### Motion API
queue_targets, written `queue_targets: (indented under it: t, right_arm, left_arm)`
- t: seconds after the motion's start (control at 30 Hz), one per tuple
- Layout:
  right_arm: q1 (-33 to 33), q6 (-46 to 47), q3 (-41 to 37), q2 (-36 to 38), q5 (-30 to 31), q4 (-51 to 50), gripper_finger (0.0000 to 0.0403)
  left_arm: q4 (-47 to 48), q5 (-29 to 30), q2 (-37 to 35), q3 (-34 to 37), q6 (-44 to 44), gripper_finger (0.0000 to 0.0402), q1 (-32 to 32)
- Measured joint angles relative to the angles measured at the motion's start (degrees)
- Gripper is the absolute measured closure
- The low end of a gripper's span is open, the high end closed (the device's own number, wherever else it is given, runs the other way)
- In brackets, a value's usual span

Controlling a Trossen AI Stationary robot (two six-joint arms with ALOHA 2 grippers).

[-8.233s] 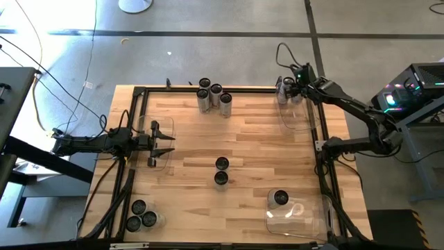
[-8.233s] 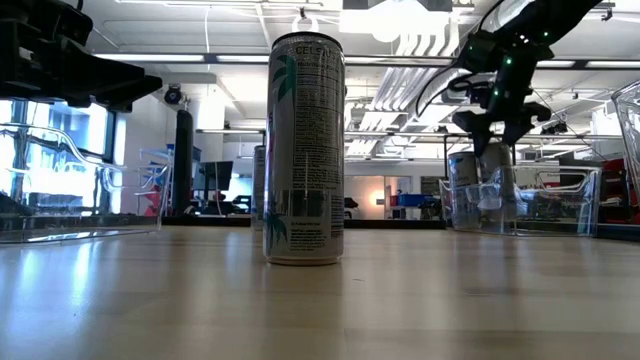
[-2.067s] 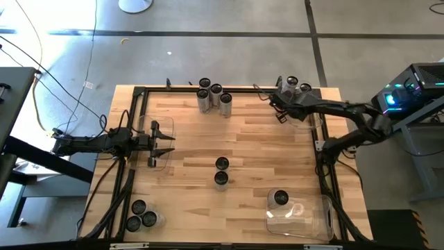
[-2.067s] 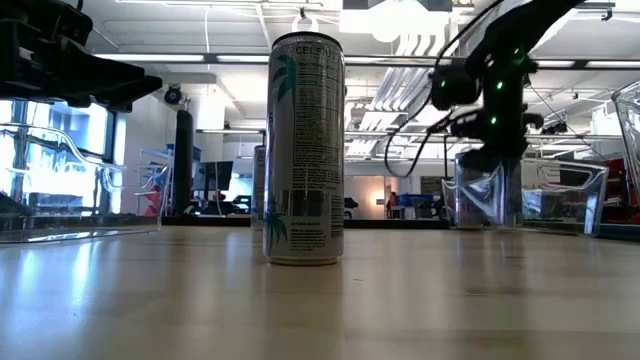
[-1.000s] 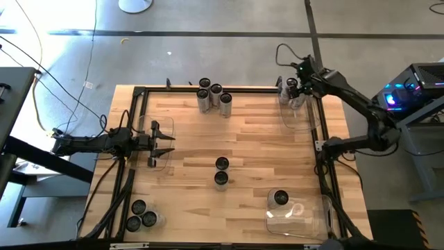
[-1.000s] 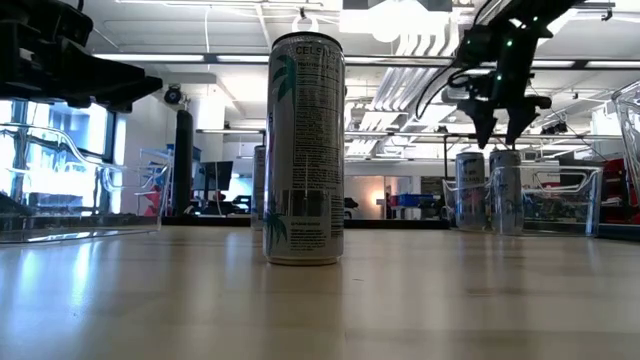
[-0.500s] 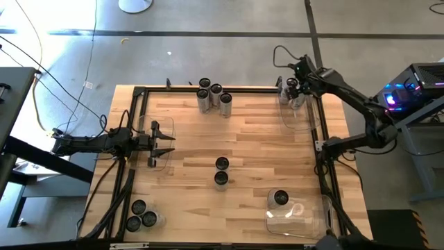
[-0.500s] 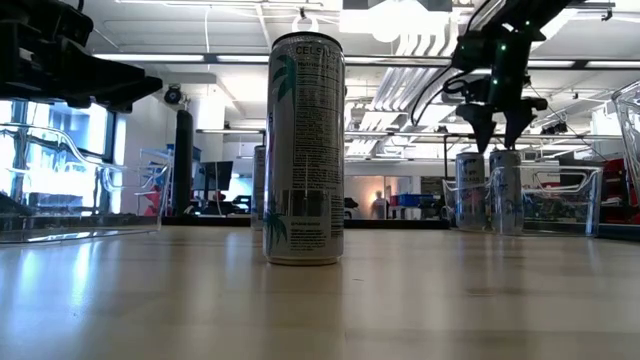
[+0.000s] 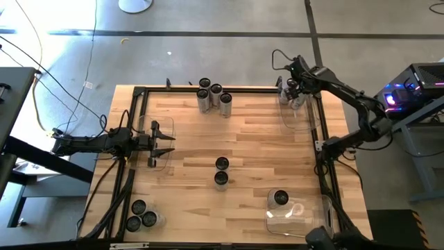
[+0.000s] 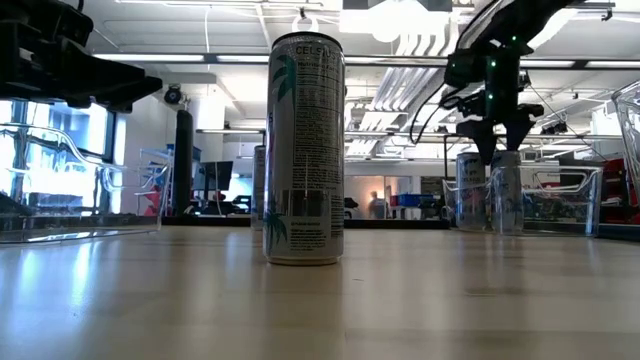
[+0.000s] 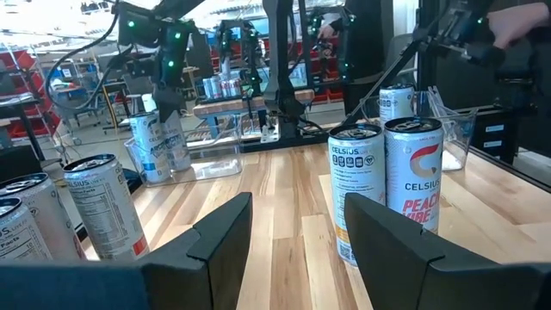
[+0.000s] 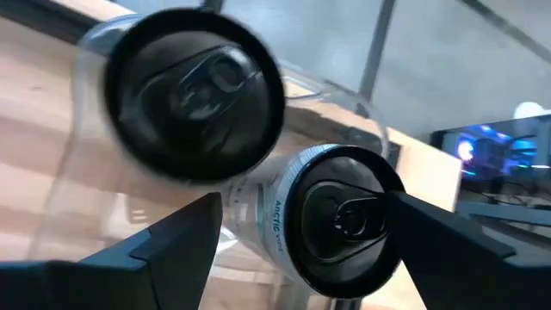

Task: Sort soda cans
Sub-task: Put the white-blue soda can into the top transparent bin

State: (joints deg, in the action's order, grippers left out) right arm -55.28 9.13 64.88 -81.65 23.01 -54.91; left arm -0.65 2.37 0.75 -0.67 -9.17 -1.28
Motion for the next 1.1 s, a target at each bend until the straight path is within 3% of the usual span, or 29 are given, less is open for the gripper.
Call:
queue_targets:
  t: [0.67,1.1]
  right_arm:
    - [1.35,0.37,-0.52,4.07,-3.0,-2.63,0.0082]
    - [1.48,2.86,-0.54,3.19,0.23,-1.6,0.0082]
  left_arm:
    - [-0.02,-0.04,0.0,-0.02,0.0,0.0222,0.0]
    - [-0.02,-0.04,0.0,-0.01,0.0,0.0222,0.0]
